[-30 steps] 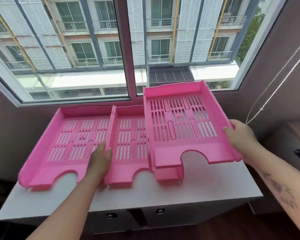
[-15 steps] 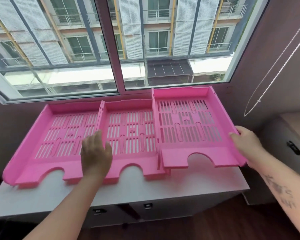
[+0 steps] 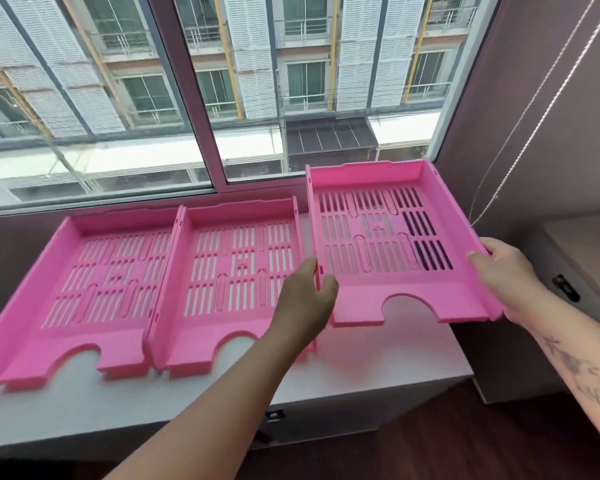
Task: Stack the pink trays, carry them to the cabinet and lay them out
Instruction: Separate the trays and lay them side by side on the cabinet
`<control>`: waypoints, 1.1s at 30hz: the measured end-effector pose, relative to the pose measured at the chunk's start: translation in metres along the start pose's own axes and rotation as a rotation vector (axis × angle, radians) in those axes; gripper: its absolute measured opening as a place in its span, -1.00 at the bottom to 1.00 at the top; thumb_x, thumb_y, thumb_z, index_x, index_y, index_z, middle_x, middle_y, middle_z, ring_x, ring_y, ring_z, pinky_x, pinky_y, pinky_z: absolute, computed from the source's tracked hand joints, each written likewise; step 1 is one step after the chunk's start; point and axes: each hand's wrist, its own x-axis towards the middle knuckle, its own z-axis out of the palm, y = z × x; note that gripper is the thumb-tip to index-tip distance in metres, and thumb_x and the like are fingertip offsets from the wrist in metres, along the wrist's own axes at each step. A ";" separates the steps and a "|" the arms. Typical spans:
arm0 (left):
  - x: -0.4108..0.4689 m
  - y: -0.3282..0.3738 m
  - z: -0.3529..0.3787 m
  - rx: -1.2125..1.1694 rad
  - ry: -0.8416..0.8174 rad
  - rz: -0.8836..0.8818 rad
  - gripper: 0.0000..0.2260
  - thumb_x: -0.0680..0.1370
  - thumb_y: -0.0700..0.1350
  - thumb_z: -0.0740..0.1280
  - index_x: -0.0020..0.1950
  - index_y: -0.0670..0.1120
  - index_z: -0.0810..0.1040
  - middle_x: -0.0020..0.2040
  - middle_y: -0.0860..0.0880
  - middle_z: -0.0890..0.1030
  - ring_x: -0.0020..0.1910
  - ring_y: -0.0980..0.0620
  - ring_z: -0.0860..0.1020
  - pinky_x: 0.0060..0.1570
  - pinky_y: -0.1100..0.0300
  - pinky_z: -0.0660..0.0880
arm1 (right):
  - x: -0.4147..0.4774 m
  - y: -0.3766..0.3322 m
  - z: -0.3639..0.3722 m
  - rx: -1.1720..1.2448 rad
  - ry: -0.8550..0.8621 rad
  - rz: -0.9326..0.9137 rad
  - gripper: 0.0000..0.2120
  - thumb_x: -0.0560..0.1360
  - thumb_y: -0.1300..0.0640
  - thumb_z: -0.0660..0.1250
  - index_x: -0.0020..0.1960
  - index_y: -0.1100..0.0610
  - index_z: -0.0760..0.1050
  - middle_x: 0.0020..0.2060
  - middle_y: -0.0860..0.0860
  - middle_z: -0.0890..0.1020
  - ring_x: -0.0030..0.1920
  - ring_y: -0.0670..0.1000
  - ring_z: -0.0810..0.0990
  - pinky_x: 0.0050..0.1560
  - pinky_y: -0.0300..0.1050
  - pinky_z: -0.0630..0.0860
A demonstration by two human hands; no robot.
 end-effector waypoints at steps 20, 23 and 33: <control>-0.001 -0.046 0.030 0.143 -0.071 -0.080 -0.37 0.60 -0.35 -0.02 0.58 -0.13 -0.28 0.56 0.07 -0.41 0.51 0.00 0.22 -0.19 0.33 0.43 | 0.018 0.037 0.060 -0.196 -0.098 0.009 -0.80 0.59 0.17 0.15 0.14 0.13 0.49 -0.01 0.20 0.63 -0.05 0.23 0.58 -0.02 0.07 0.55; 0.002 -0.051 0.024 0.145 -0.055 -0.058 -0.40 0.62 -0.32 -0.02 0.59 -0.13 -0.25 0.58 0.05 -0.35 0.41 0.07 0.21 -0.03 0.43 0.34 | 0.021 0.035 0.067 -0.239 -0.131 0.005 -0.78 0.59 0.14 0.14 0.19 0.14 0.45 0.05 0.23 0.62 0.00 0.26 0.58 0.03 0.10 0.55; -0.004 -0.116 -0.061 0.458 0.260 -0.017 -0.48 0.62 0.11 0.13 0.52 -0.10 0.24 0.51 -0.10 0.34 0.52 -0.08 0.23 0.49 -0.05 0.18 | -0.037 -0.018 0.112 -0.441 -0.051 -0.477 -0.40 0.55 -0.14 0.11 0.53 0.10 0.25 0.49 0.12 0.38 0.51 0.16 0.28 0.51 0.24 0.17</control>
